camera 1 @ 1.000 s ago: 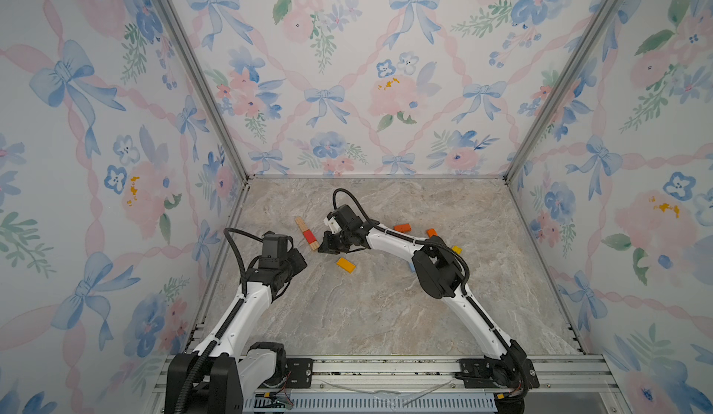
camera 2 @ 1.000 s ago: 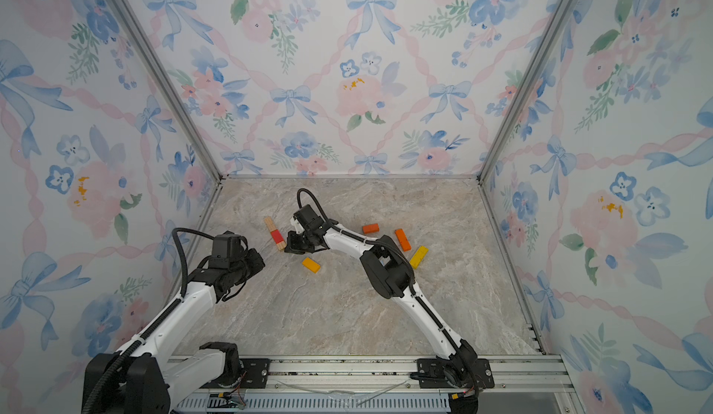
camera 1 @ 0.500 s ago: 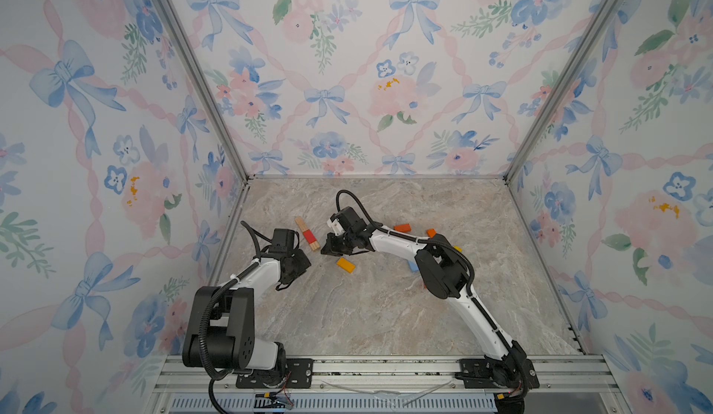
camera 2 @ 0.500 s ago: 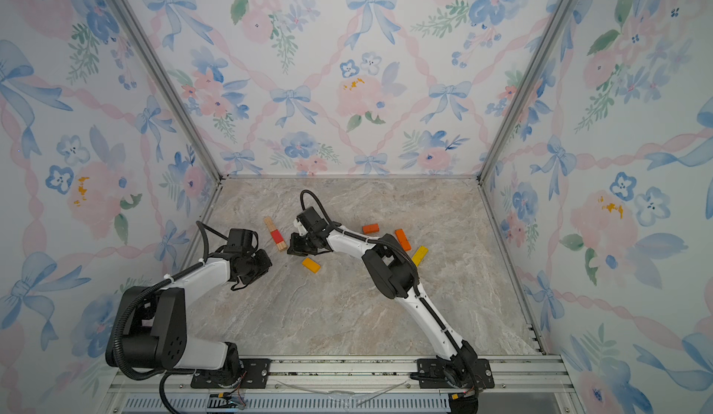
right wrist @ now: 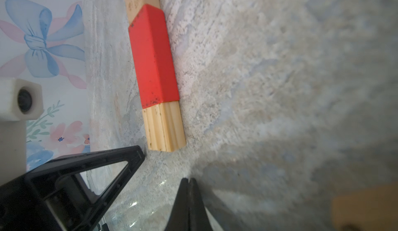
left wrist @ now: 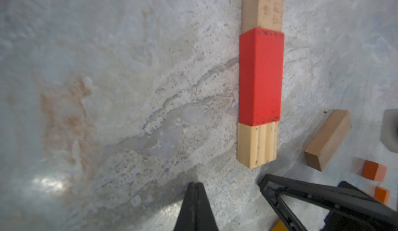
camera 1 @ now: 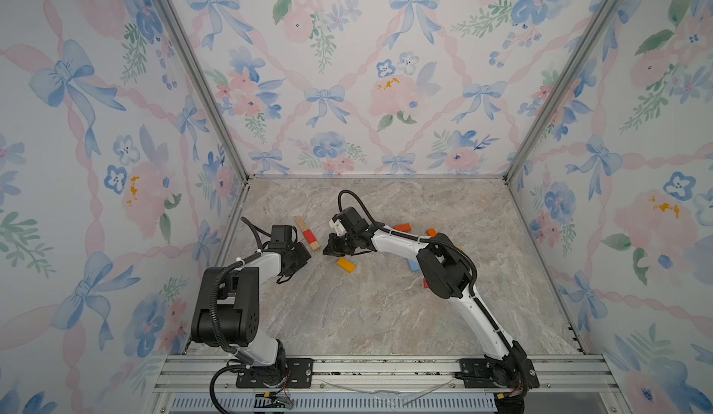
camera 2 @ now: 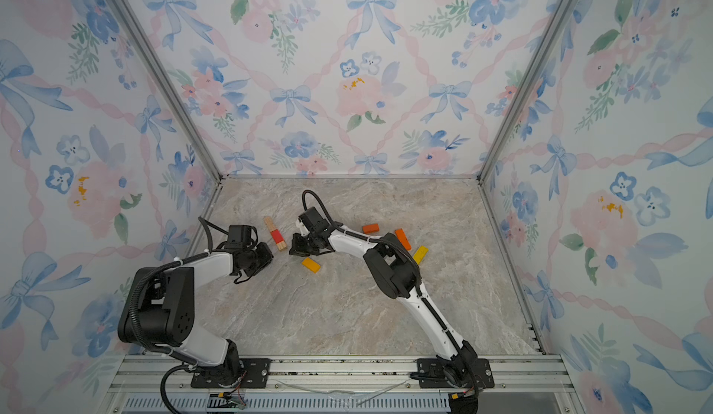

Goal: Assemble the letter v with building blocks
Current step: Assemble the building block at the center of the board.

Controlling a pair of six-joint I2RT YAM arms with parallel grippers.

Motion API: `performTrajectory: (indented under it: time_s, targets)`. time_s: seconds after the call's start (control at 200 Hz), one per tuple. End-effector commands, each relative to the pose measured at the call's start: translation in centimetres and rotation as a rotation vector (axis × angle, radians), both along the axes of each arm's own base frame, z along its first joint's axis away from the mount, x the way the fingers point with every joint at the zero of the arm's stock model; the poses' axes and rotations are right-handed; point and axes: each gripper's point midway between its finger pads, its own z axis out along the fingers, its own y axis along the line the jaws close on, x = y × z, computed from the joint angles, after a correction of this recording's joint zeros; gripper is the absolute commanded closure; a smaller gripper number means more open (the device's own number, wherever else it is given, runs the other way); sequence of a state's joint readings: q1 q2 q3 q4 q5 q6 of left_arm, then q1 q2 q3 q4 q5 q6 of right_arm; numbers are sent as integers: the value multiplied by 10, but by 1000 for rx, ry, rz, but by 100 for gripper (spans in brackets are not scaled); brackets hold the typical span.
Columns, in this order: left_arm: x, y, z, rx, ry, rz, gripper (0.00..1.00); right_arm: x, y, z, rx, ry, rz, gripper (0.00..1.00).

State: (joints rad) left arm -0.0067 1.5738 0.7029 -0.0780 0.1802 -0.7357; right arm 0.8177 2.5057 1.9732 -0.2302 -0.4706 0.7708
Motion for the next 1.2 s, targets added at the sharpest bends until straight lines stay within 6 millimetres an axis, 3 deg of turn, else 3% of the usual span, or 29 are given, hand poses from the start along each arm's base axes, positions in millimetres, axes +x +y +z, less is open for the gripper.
performTrajectory:
  time_s: [0.0,1.195]
  targets:
    - [-2,-4,-10,-37,35,-2,100,-3,-27,-24,-105,50,-42,100]
    - [3,-14,-29,-107,69,-8,100,-4,-29,-30,-104,63,-53,100]
